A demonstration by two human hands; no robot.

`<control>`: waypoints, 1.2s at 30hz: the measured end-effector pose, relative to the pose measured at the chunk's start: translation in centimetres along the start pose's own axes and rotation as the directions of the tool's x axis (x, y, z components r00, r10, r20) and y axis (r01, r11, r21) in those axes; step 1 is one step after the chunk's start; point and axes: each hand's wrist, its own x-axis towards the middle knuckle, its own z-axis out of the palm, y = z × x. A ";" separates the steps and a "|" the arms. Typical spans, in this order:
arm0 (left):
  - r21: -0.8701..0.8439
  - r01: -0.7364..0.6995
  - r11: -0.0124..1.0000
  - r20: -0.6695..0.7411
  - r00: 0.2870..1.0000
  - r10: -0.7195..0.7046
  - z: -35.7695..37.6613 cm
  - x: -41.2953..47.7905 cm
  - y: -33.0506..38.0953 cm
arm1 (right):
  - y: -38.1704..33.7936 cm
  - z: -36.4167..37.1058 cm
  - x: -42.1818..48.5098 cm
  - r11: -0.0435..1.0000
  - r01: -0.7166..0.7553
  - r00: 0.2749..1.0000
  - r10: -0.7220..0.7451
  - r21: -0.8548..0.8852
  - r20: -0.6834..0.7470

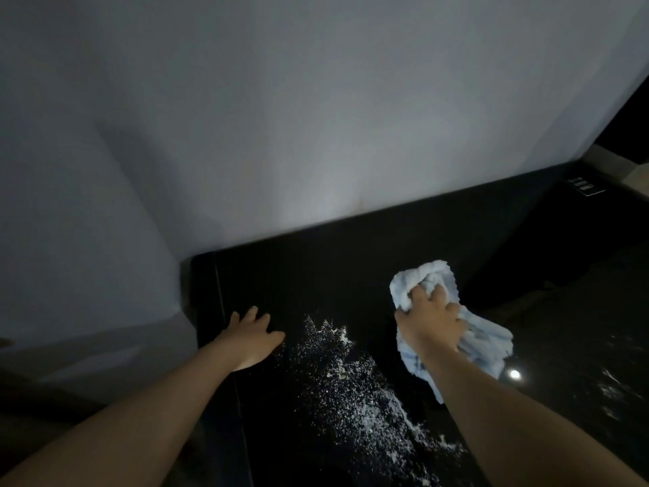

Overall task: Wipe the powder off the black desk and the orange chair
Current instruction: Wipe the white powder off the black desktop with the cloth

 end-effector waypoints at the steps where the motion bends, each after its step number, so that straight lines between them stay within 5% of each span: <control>1: 0.003 -0.003 1.000 0.013 1.000 0.003 0.0 0.2 -0.2 | -0.5 0.2 -0.2 0.999 0.042 0.999 -0.042 -0.001 -0.025; 5: 0.007 -0.027 1.000 0.049 0.998 0.027 0.2 0.7 -1.1 | -2.3 1.6 -2.5 0.910 0.404 0.907 -0.412 -0.096 -0.087; 7: -0.004 -0.029 1.000 0.042 0.999 0.030 0.0 0.4 -1.1 | -2.7 1.6 -3.0 0.848 0.529 0.849 -0.528 0.029 -0.037; 9: 0.017 -0.033 0.999 0.036 0.999 0.032 -0.4 0.1 -0.9 | -3.1 0.4 -1.8 0.851 0.479 0.876 -0.478 0.215 -0.060; 12: 0.097 -0.036 0.995 0.027 0.999 0.033 -0.8 -0.2 -0.9 | -3.5 -1.3 3.0 0.926 0.311 0.946 -0.280 0.215 -0.163; 15: 0.144 -0.044 0.989 0.019 0.999 0.042 -0.6 -0.4 -0.9 | -4.6 -1.7 5.9 0.973 0.133 0.988 -0.144 0.186 0.047; 19: 0.179 -0.051 0.983 0.008 0.999 0.051 -0.6 -0.5 -0.8 | -7.0 -0.2 4.5 0.969 0.234 0.971 -0.237 0.075 0.022; 22: 0.184 -0.049 0.982 0.015 0.999 0.047 -0.8 -0.2 -1.0 | -8.2 1.5 0.9 0.817 0.571 0.820 -0.573 -0.078 0.000; 25: 0.185 -0.067 0.980 0.008 0.998 0.066 -0.7 -0.3 -1.1 | -8.0 1.2 -0.5 0.668 0.741 0.665 -0.745 0.071 0.057; 28: 0.179 -0.078 0.981 -0.015 0.997 0.082 -0.7 -0.6 -1.2 | -8.7 -1.0 3.4 0.743 0.614 0.784 -0.614 0.266 -0.096; 31: 0.199 -0.077 0.977 -0.016 0.997 0.082 -0.6 -0.6 -1.3 | -10.0 -1.7 6.5 0.893 0.447 0.894 -0.448 0.043 0.021; 34: 0.214 -0.072 0.974 -0.011 0.997 0.076 -0.5 -0.4 -1.3 | -11.5 -0.1 5.2 0.884 0.452 0.890 -0.438 -0.123 0.124; 36: 0.198 -0.074 0.977 -0.018 0.997 0.079 -0.6 -0.4 -1.4 | -11.6 1.0 2.8 0.789 0.587 0.809 -0.583 -0.183 0.081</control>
